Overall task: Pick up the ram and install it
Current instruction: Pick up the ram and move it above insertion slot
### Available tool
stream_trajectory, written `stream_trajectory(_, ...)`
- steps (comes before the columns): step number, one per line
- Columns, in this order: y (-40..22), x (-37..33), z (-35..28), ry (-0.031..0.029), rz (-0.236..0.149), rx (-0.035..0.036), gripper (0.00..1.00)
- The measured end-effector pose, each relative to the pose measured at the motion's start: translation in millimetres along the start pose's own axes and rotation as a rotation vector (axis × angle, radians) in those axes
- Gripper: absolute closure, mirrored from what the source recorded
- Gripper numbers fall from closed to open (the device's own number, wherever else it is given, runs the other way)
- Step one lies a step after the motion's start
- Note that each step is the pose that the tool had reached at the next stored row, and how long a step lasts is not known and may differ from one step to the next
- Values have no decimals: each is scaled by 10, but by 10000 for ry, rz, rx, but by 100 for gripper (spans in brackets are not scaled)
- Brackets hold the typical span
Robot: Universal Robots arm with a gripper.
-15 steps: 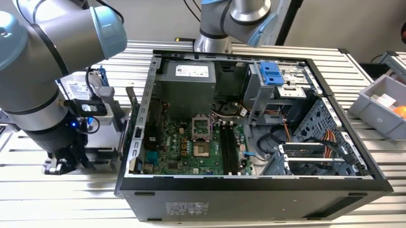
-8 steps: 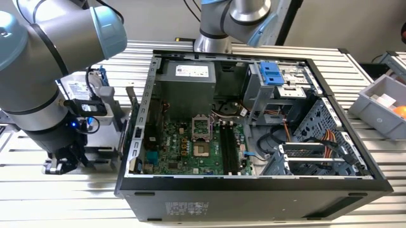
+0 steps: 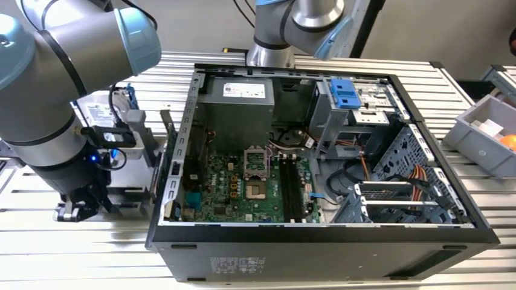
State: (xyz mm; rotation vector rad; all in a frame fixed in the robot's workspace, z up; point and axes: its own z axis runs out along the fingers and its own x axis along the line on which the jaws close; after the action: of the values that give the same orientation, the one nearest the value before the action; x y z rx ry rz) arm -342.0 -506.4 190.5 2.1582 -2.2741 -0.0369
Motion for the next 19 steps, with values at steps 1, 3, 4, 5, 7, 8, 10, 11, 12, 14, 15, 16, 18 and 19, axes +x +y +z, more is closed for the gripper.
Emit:
stream_trajectory(1, 0, 0, 0, 0, 1, 1, 100)
stream_trajectory(3, 0, 0, 0, 0, 0, 1, 100)
stream_trajectory(4, 0, 0, 0, 0, 1, 1, 100)
stream_trajectory(5, 0, 0, 0, -1, 0, 1, 100)
stream_trajectory(7, 1, 0, 0, 0, 1, 1, 100)
stream_trajectory(8, 0, 0, 0, 0, 0, 1, 100)
stream_trajectory(10, 1, 0, 1, -1, 1, 1, 100)
stream_trajectory(11, 0, 0, 0, 0, 0, 1, 100)
stream_trajectory(12, 0, 0, 0, -1, -1, 1, 100)
stream_trajectory(14, 1, 0, 0, 0, 0, 1, 100)
stream_trajectory(15, 1, 0, 0, 0, 1, 1, 100)
stream_trajectory(16, 1, 0, 0, 0, 0, 1, 100)
stream_trajectory(18, 1, 0, 0, 0, 0, 1, 100)
stream_trajectory(19, 1, 0, 0, 0, 0, 1, 100)
